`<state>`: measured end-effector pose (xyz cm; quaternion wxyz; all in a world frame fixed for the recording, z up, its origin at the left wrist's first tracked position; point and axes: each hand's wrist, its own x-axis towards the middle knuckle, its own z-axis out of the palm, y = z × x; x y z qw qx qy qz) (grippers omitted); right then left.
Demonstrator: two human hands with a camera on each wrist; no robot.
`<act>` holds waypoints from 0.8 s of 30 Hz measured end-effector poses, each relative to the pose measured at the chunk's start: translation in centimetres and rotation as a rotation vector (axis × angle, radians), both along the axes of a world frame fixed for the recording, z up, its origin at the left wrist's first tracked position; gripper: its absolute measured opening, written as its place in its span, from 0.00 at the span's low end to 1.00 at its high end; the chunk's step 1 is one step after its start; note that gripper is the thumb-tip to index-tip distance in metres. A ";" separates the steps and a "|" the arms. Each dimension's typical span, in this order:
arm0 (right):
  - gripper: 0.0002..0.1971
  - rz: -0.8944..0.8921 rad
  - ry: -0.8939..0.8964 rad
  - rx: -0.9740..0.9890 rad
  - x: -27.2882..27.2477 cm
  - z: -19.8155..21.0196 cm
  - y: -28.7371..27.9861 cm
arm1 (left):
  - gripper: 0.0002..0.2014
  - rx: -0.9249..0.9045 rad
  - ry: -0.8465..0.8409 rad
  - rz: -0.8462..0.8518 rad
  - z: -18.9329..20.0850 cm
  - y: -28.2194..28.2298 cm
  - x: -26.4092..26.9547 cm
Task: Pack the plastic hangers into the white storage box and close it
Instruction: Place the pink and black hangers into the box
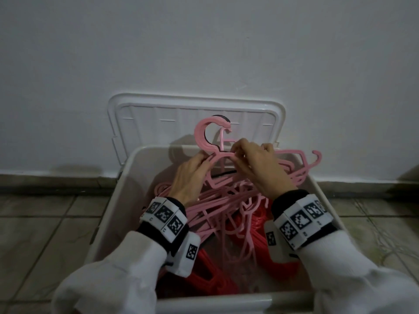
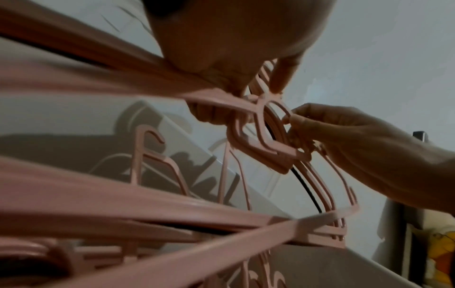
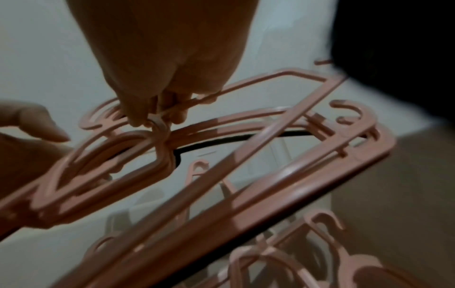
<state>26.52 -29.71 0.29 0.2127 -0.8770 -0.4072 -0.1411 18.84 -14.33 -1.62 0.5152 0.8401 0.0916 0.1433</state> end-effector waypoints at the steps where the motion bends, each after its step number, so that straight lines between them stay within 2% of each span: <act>1: 0.11 0.013 0.034 0.037 0.1 -0.3 0.2 | 0.09 0.029 0.012 -0.023 0.0 0.0 0.1; 5: 0.07 0.131 0.055 0.159 0.1 -1.0 0.7 | 0.12 0.240 0.023 -0.003 -0.8 0.2 0.7; 9: 0.07 0.066 0.080 0.161 0.0 -0.5 0.1 | 0.12 0.359 -0.045 0.102 -1.2 0.3 1.0; 10: 0.07 0.048 0.122 0.139 0.0 -0.2 -0.3 | 0.12 0.354 -0.060 0.138 -1.2 0.4 1.0; 13: 0.17 -0.017 0.294 -0.010 0.4 0.1 -1.6 | 0.14 0.299 -0.123 0.238 -1.2 0.9 1.1; 17: 0.11 -0.211 0.655 -0.452 1.0 -1.7 -3.0 | 0.15 0.202 -0.141 0.313 -1.1 1.3 1.3; 20: 0.17 -0.343 0.767 -0.682 0.9 -3.7 -3.2 | 0.16 0.152 -0.147 0.327 -1.0 1.1 1.3; 22: 0.14 -0.398 0.830 -0.650 0.9 -5.3 -3.0 | 0.17 0.123 -0.164 0.341 -0.9 1.0 1.2; 24: 0.09 -0.493 0.962 -0.469 1.5 -6.6 -3.1 | 0.16 0.106 -0.188 0.364 -0.8 1.1 1.2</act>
